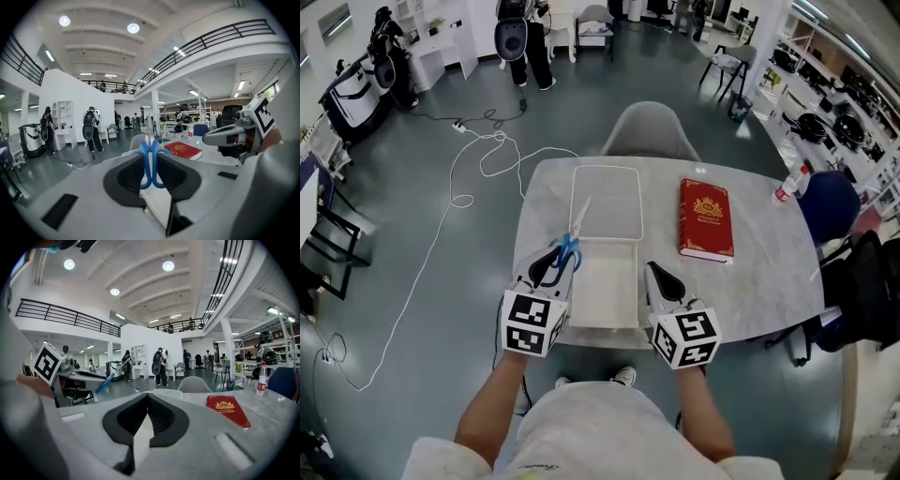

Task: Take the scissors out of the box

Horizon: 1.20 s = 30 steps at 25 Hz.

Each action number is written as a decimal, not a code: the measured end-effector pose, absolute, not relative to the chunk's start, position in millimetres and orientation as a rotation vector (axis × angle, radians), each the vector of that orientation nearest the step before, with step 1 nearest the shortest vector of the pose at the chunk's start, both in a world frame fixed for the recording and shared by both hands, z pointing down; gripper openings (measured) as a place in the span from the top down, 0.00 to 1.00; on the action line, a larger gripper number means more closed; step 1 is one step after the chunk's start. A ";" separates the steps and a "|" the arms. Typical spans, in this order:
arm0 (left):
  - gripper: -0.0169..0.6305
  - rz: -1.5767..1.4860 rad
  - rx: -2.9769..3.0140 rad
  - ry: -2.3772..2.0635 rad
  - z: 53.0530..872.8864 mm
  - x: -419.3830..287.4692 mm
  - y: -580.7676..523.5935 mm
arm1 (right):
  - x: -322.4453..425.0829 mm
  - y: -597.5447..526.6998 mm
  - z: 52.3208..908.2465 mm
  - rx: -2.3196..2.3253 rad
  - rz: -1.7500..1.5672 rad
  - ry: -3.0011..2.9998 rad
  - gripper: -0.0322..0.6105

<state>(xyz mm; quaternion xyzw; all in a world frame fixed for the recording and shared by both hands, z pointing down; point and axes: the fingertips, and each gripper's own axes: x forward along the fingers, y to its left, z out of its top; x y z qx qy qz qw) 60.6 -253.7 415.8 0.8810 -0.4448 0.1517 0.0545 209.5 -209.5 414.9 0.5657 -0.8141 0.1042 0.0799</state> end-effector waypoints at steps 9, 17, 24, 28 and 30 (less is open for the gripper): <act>0.85 0.290 2.686 -1.346 406.4 40.9 -240.6 | 203.0 -197.9 401.4 1.789 0.279 -2.415 0.94; 0.85 0.264 2.690 -1.344 404.3 35.0 -236.4 | 194.9 -193.1 398.7 1.787 0.281 -2.419 0.94; 0.85 0.260 2.687 -1.345 406.1 33.3 -237.3 | 192.7 -194.8 399.2 1.781 0.274 -2.417 0.94; 0.85 0.265 2.684 -1.348 406.9 34.5 -239.9 | 192.7 -197.0 399.3 1.773 0.272 -2.421 0.94; 0.85 0.267 2.684 -1.347 407.7 35.1 -240.5 | 192.6 -197.3 400.0 1.769 0.272 -2.422 0.94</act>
